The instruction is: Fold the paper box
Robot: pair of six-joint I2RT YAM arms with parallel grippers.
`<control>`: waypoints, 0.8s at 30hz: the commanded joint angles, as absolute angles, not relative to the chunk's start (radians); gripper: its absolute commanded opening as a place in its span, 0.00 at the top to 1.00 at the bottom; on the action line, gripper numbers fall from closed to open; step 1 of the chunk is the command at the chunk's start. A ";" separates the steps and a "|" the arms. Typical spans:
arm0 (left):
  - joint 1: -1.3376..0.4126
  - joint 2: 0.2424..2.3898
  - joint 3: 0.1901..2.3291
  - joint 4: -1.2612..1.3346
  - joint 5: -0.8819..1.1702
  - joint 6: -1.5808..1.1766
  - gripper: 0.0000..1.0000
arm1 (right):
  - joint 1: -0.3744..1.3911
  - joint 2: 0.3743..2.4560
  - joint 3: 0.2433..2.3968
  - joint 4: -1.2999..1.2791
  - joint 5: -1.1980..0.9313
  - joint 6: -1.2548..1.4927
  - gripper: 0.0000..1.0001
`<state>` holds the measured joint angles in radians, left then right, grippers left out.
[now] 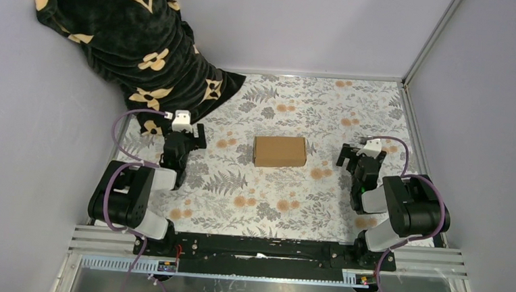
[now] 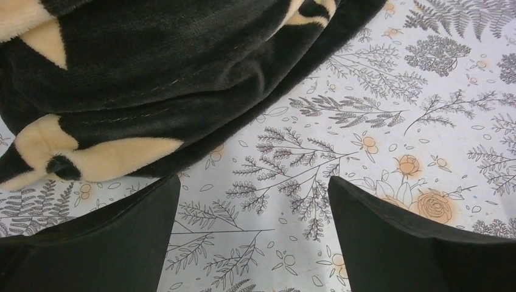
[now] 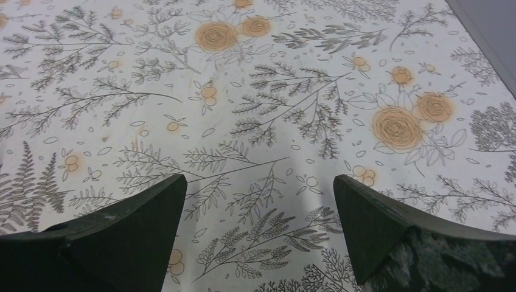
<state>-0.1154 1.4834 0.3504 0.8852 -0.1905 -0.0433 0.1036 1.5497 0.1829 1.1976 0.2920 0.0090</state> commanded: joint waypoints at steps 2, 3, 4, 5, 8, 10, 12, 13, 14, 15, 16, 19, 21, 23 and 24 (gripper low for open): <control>-0.087 1.498 0.275 1.114 -0.146 -0.048 0.02 | 0.097 1.545 0.213 1.262 0.236 -0.029 0.00; -0.086 1.527 0.237 1.230 -0.157 -0.038 0.02 | 0.097 1.547 0.213 1.267 0.234 -0.031 0.00; -0.085 1.512 0.243 1.168 -0.153 -0.049 0.02 | 0.097 1.546 0.212 1.267 0.234 -0.031 0.00; -0.083 1.512 0.252 1.157 -0.149 -0.052 0.02 | 0.097 1.546 0.212 1.267 0.232 -0.031 0.00; -0.081 1.513 0.249 1.167 -0.148 -0.051 0.02 | 0.095 1.547 0.211 1.269 0.230 -0.030 0.00; -0.081 1.513 0.252 1.160 -0.146 -0.051 0.01 | 0.095 1.548 0.212 1.269 0.232 -0.031 0.00; -0.081 1.516 0.249 1.177 -0.148 -0.051 0.02 | 0.095 1.548 0.211 1.271 0.231 -0.031 0.00; -0.081 1.514 0.251 1.165 -0.147 -0.051 0.02 | 0.095 1.547 0.212 1.270 0.232 -0.031 0.00; -0.081 1.512 0.252 1.163 -0.146 -0.051 0.02 | 0.095 1.548 0.213 1.268 0.231 -0.031 0.00; -0.081 1.515 0.249 1.171 -0.148 -0.051 0.02 | 0.095 1.548 0.214 1.266 0.231 -0.031 0.00; -0.081 1.513 0.250 1.170 -0.148 -0.051 0.02 | 0.095 1.546 0.212 1.267 0.231 -0.031 0.00; -0.081 1.514 0.250 1.169 -0.148 -0.051 0.02 | 0.095 1.546 0.211 1.271 0.231 -0.032 0.00; -0.080 1.514 0.250 1.167 -0.149 -0.051 0.01 | 0.095 1.546 0.211 1.273 0.231 -0.032 0.00; -0.080 1.514 0.250 1.167 -0.148 -0.051 0.02 | 0.095 1.546 0.210 1.273 0.231 -0.032 0.00; -0.081 1.514 0.250 1.168 -0.149 -0.051 0.02 | 0.095 1.546 0.212 1.270 0.229 -0.032 0.00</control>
